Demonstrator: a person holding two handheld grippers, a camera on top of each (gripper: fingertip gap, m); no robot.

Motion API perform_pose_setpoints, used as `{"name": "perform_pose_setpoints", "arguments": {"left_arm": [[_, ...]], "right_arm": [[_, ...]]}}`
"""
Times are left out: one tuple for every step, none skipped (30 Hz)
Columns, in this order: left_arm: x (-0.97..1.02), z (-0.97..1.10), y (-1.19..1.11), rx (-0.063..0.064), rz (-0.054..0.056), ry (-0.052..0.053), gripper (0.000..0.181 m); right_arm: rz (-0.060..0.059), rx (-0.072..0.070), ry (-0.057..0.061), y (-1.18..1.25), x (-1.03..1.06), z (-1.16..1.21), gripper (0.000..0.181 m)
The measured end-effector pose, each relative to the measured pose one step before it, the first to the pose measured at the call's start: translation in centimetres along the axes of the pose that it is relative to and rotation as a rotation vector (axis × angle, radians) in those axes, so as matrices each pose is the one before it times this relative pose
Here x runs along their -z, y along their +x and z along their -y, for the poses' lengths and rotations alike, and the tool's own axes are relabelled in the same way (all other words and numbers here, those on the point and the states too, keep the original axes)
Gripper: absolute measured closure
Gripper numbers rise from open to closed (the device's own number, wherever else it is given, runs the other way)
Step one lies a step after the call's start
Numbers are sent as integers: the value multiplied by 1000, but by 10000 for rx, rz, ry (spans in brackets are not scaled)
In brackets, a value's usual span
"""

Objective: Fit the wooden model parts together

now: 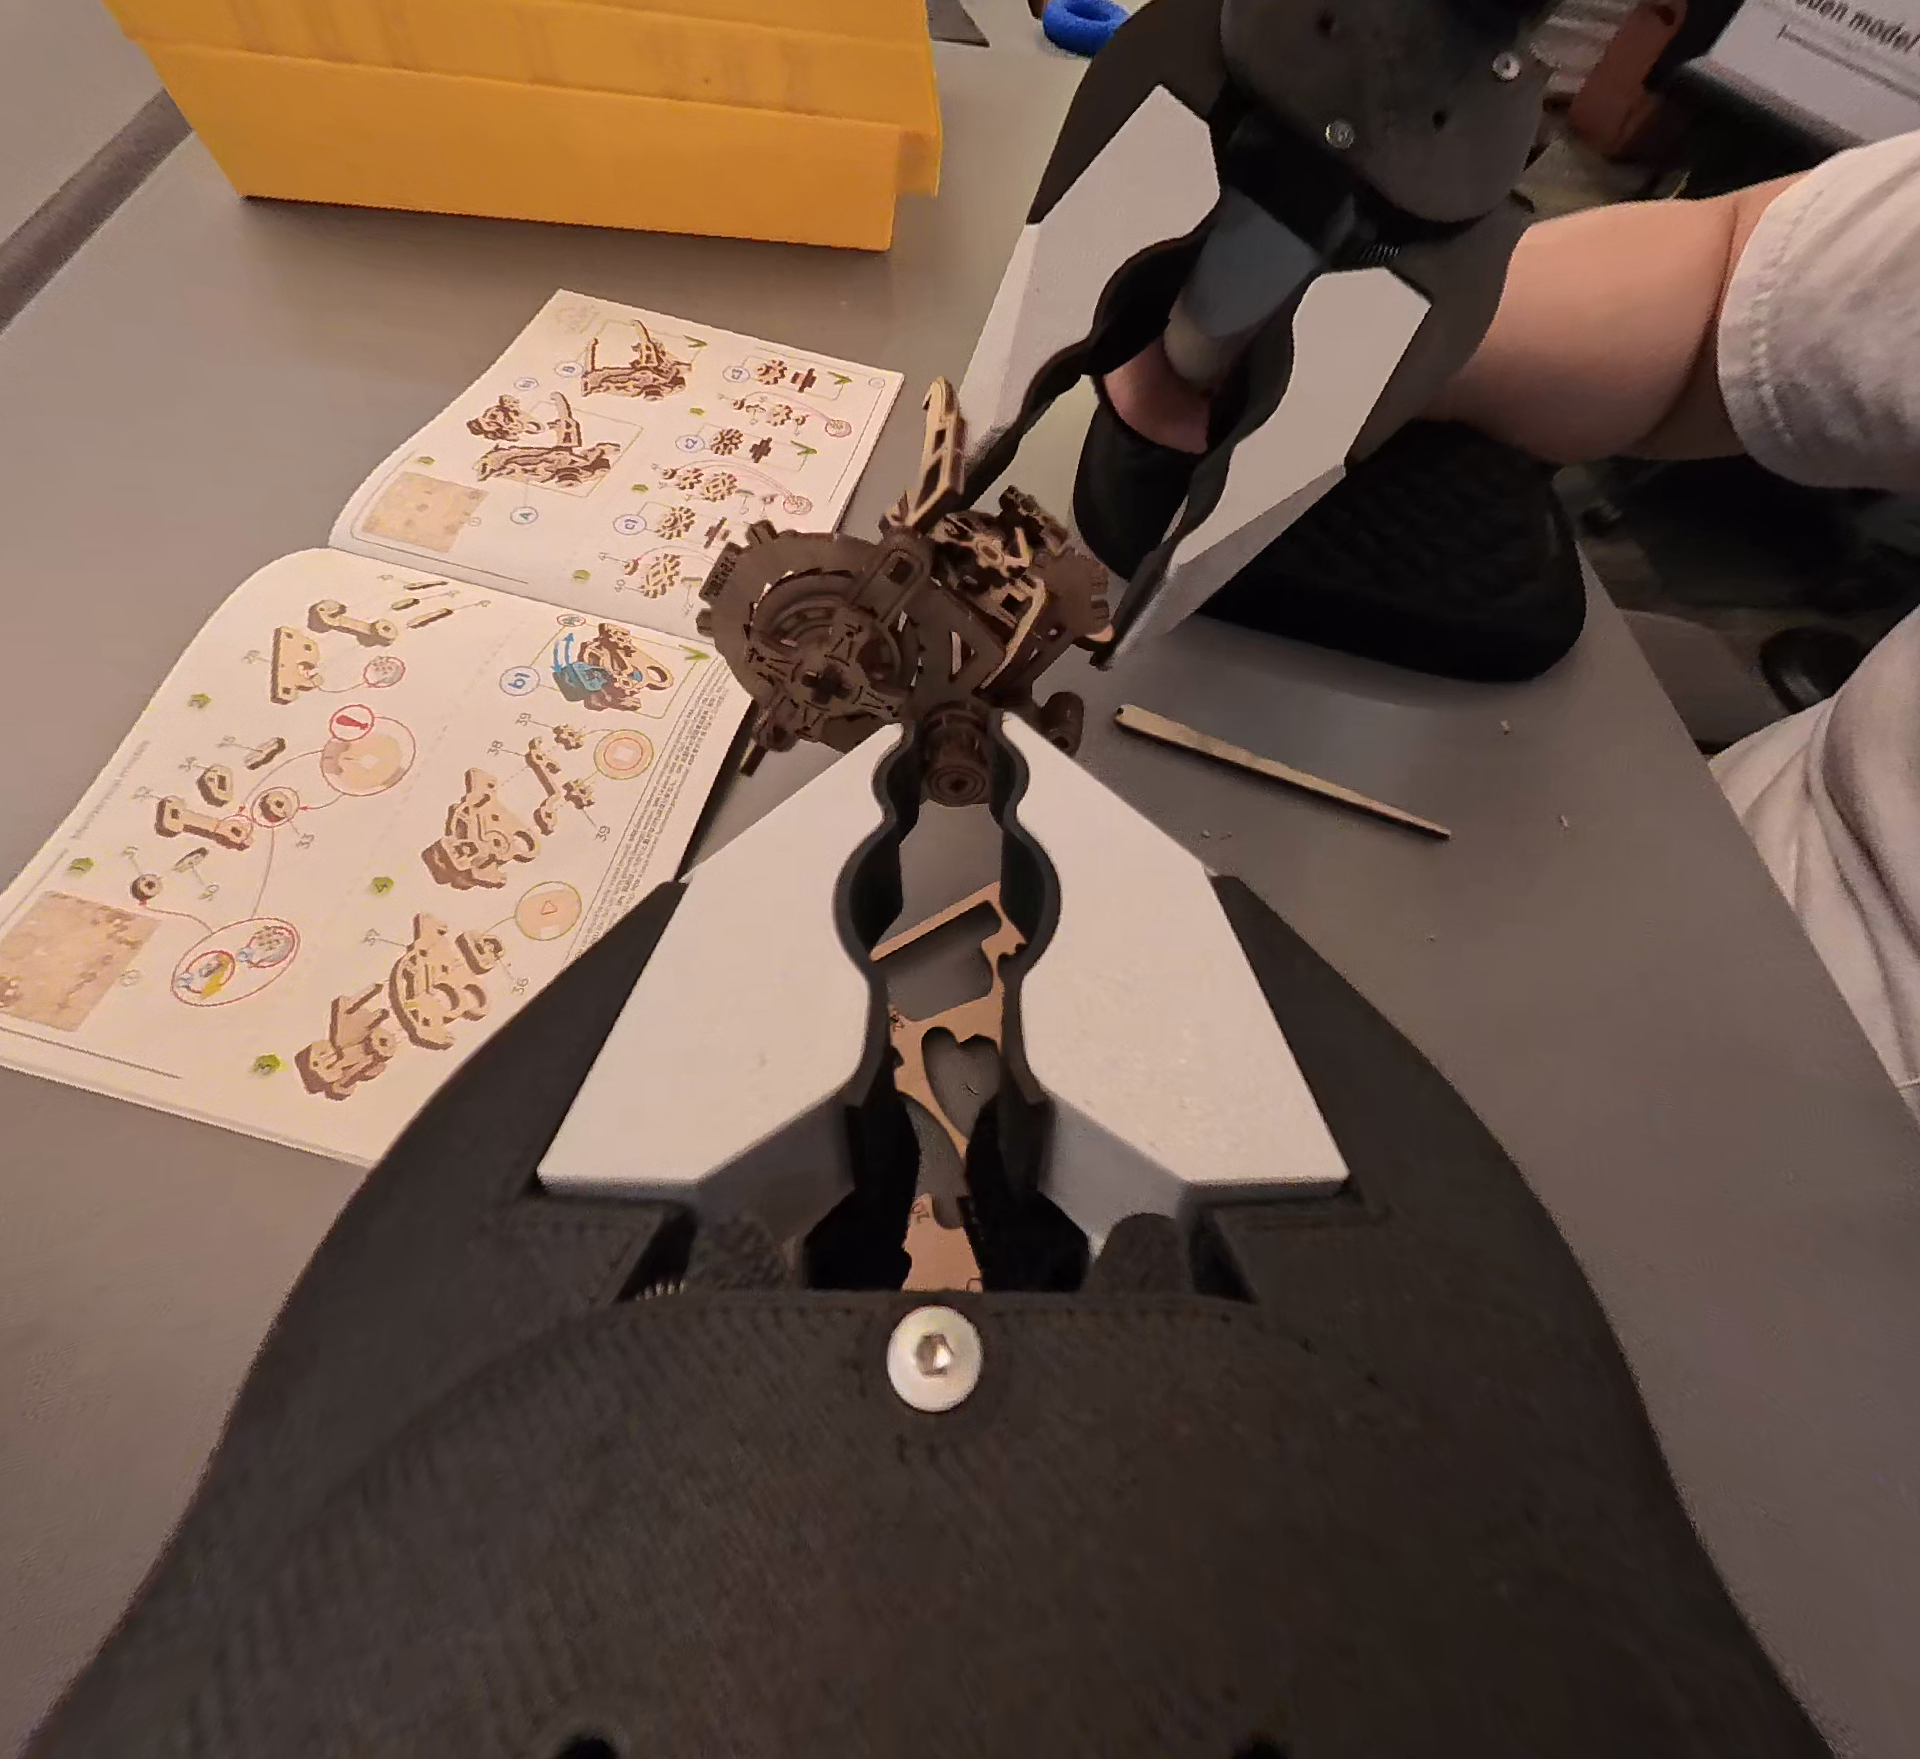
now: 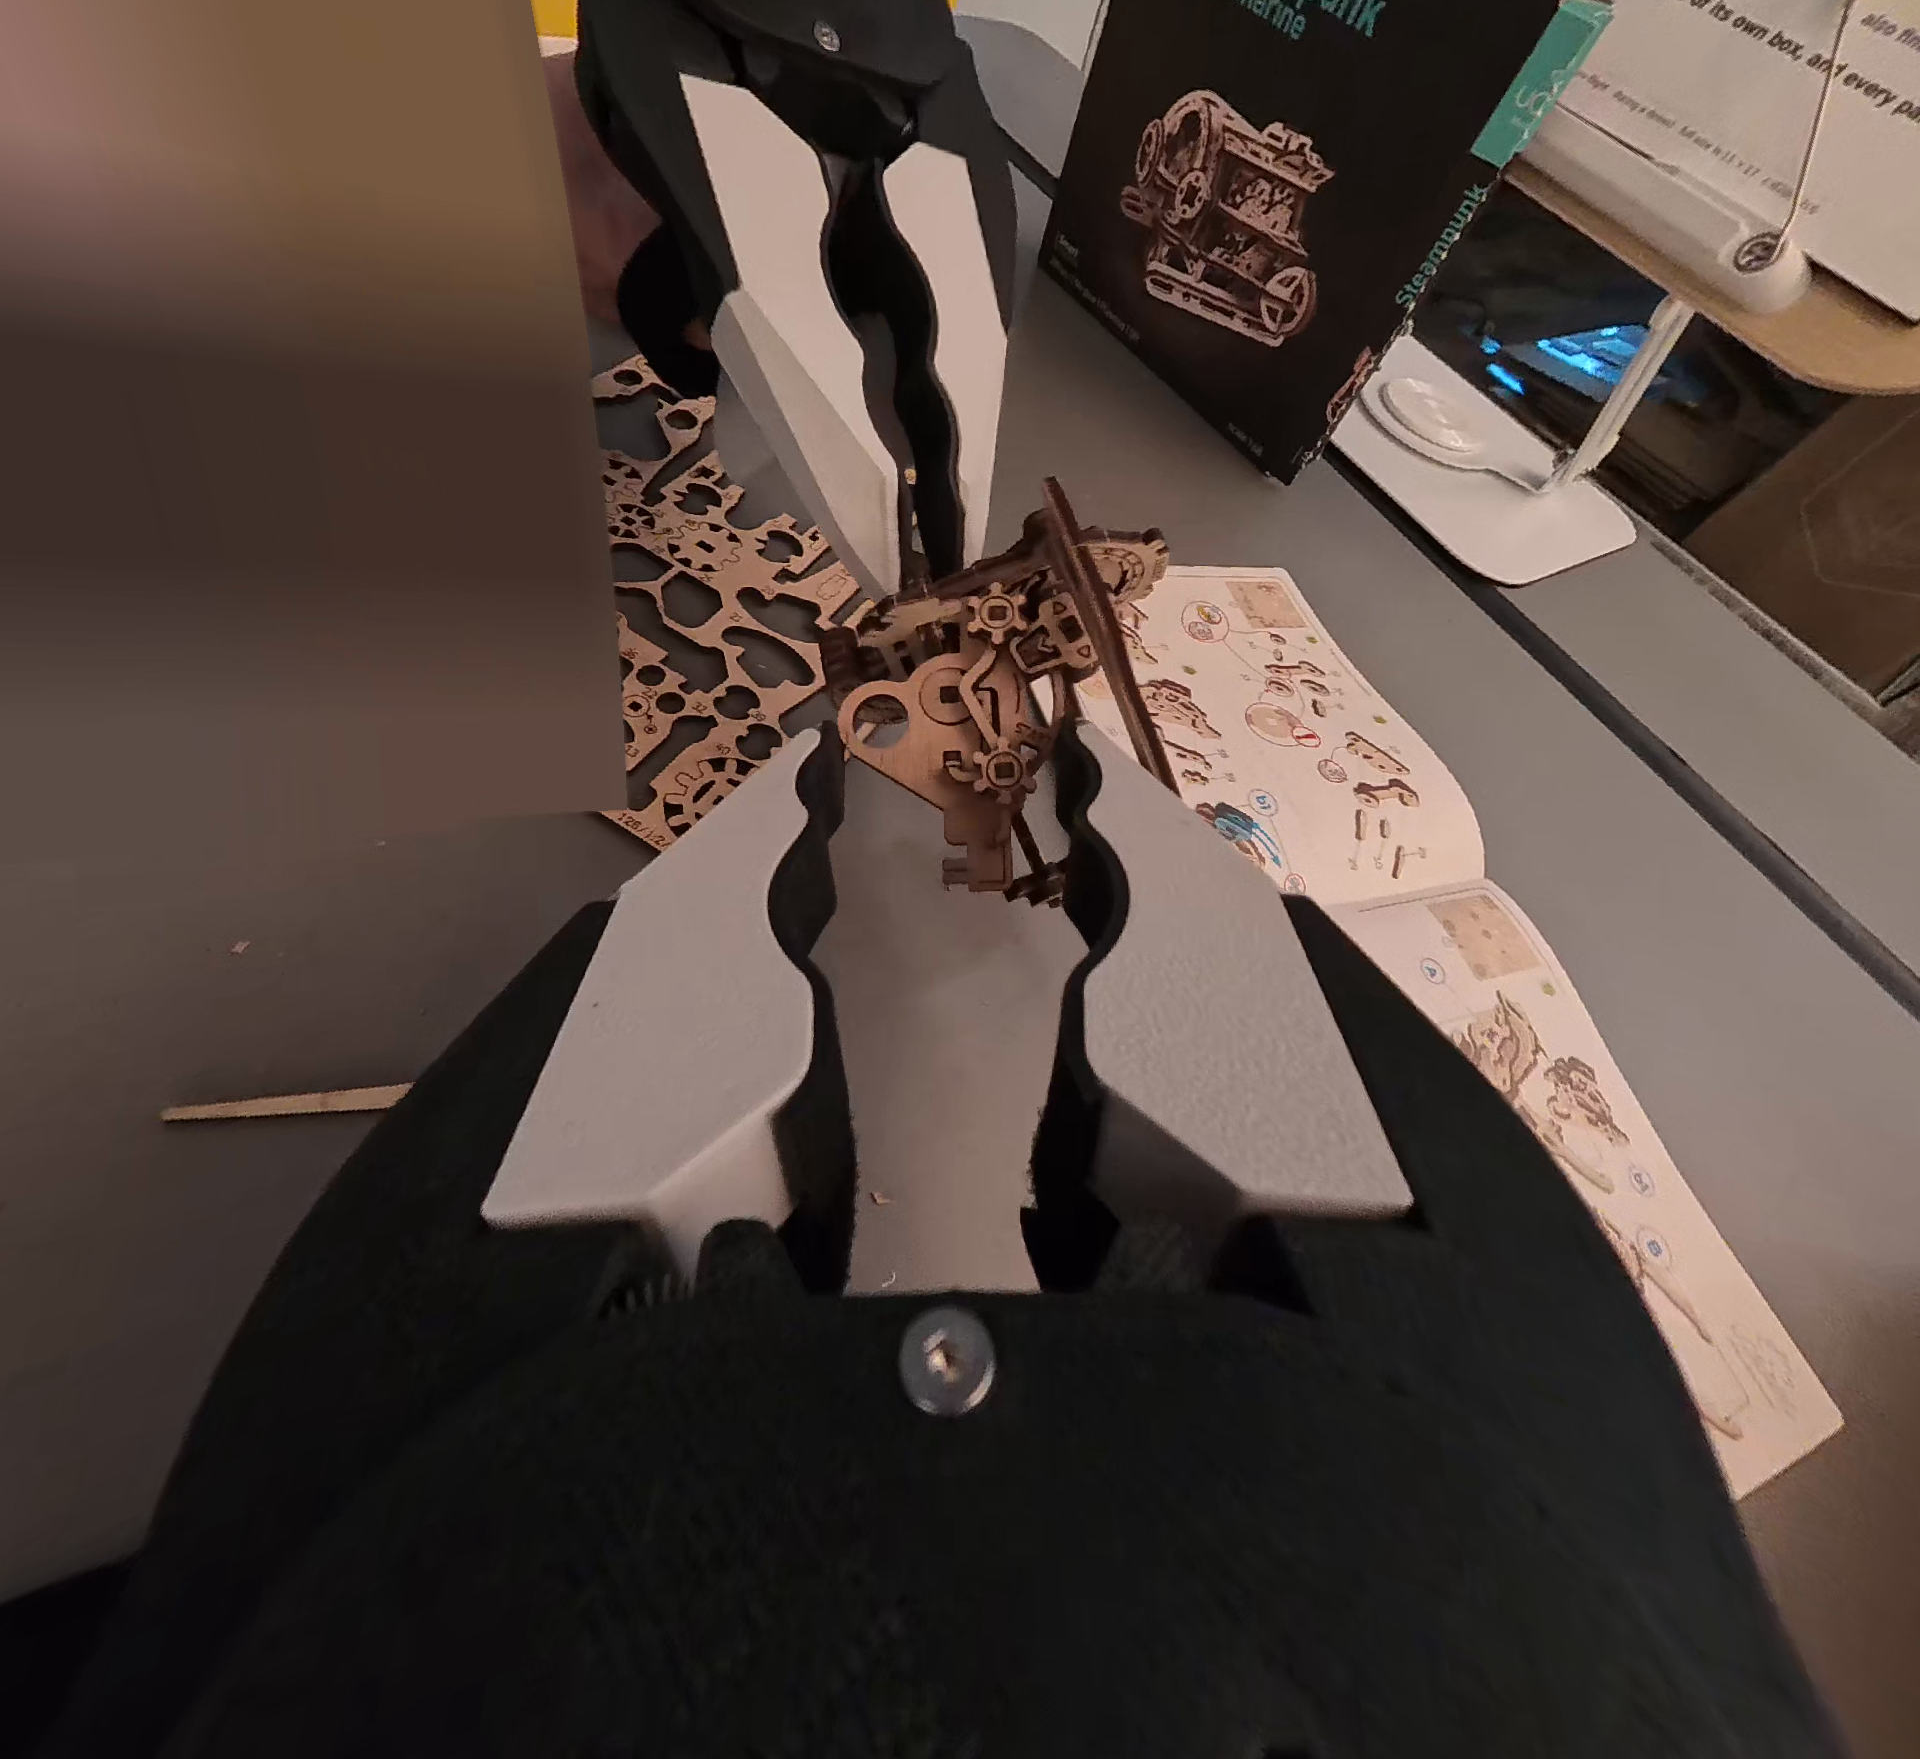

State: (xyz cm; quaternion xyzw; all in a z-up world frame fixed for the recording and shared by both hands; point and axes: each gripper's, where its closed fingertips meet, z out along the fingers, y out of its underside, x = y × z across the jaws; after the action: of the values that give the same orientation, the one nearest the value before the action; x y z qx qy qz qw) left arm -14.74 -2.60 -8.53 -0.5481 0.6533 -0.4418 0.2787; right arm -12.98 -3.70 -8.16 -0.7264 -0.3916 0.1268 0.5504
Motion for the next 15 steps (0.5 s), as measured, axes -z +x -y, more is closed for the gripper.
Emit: {"name": "perform_pose_setpoints", "arguments": {"left_arm": [[-4,-93,63,-116,6,-62,171],[-25,-71,74,-94,-8,-44,171],[-25,-25,37,-93,30,-21,171],[-9,-2,-23,-123,82,-23,171],[7,9,-27,-158,101,-15,171],[-4,-4,-13,-136,80,-6,171],[-22,-24,-4,-49,33,-9,171],[-45,-77,-1,98,-30,-15,171],[-53,-161,3,264,-114,-76,171],[-87,-181,22,382,-179,-112,171],[-98,-171,6,381,-181,-101,171],[-67,-104,-27,271,-150,-44,171],[16,107,-82,116,-38,103,171],[81,222,-50,-23,32,175,171],[97,248,-33,-73,86,142,171]], "right_arm": [[45,188,115,-153,45,94,141],[19,267,65,-110,44,26,141],[-45,202,9,-28,40,-7,141],[-41,54,7,9,-8,-4,141],[3,-10,-20,-5,-23,-50,141],[22,-25,-32,13,-1,-80,141],[49,-64,-14,0,11,-13,142],[69,-123,10,-24,-18,-23,142],[141,-225,-29,-60,-82,-146,142],[193,-363,-90,-54,-114,-247,142],[199,-378,-77,-25,-68,-194,142],[141,-278,-39,17,-30,-94,142],[15,-218,-9,102,-35,-39,142],[-26,-178,-23,128,-25,-23,142],[-6,-99,-54,62,-36,-70,142]]}}
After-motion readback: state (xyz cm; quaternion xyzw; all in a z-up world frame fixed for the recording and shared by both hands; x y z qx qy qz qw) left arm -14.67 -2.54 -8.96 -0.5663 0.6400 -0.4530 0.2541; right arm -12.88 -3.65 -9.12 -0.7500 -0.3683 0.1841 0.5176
